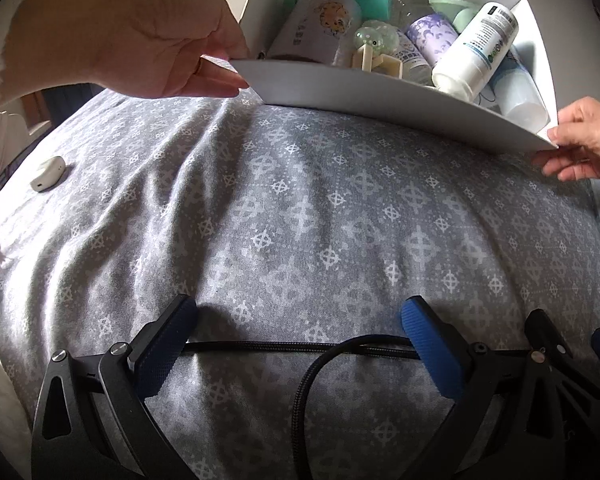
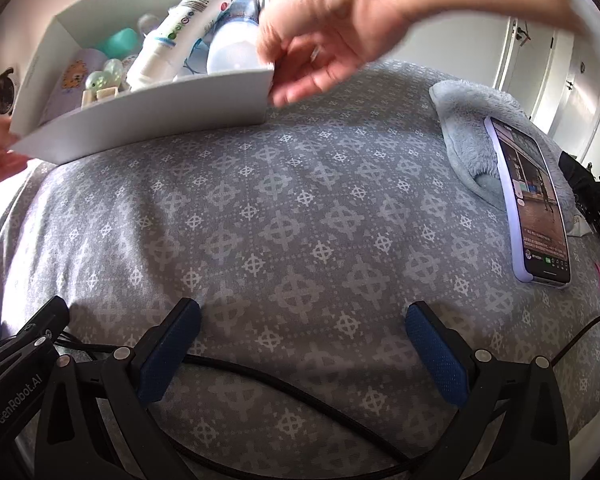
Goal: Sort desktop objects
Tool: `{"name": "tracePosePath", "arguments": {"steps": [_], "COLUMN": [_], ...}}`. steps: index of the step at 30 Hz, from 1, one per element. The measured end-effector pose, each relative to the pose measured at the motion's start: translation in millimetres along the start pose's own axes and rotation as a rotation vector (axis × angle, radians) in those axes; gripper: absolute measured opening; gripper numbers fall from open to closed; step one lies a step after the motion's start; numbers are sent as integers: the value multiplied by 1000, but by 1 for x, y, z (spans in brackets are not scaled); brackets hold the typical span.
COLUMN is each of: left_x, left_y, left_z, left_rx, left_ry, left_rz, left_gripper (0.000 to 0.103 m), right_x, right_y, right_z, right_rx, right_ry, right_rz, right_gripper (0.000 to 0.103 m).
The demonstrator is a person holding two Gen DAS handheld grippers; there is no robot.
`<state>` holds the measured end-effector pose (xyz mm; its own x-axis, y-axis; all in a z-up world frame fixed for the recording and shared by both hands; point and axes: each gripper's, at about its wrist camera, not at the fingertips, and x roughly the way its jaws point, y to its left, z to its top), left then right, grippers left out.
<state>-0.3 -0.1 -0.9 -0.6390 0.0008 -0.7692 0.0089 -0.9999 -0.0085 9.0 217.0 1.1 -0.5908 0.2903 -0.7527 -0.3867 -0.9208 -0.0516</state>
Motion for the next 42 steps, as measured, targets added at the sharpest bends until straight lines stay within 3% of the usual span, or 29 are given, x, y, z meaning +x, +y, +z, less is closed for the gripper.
{"name": "tracePosePath", "arguments": {"steps": [42], "left_x": [-1], "left_y": [4], "left_z": [-2], "left_rx": [0], "left_ry": [4], "left_rz": [0], "left_gripper": [103], "right_x": [1], "right_y": [-1], "right_z": [1], "right_rx": [-2], "right_ry": [6], "right_rz": [-2], "right_gripper": [103]}}
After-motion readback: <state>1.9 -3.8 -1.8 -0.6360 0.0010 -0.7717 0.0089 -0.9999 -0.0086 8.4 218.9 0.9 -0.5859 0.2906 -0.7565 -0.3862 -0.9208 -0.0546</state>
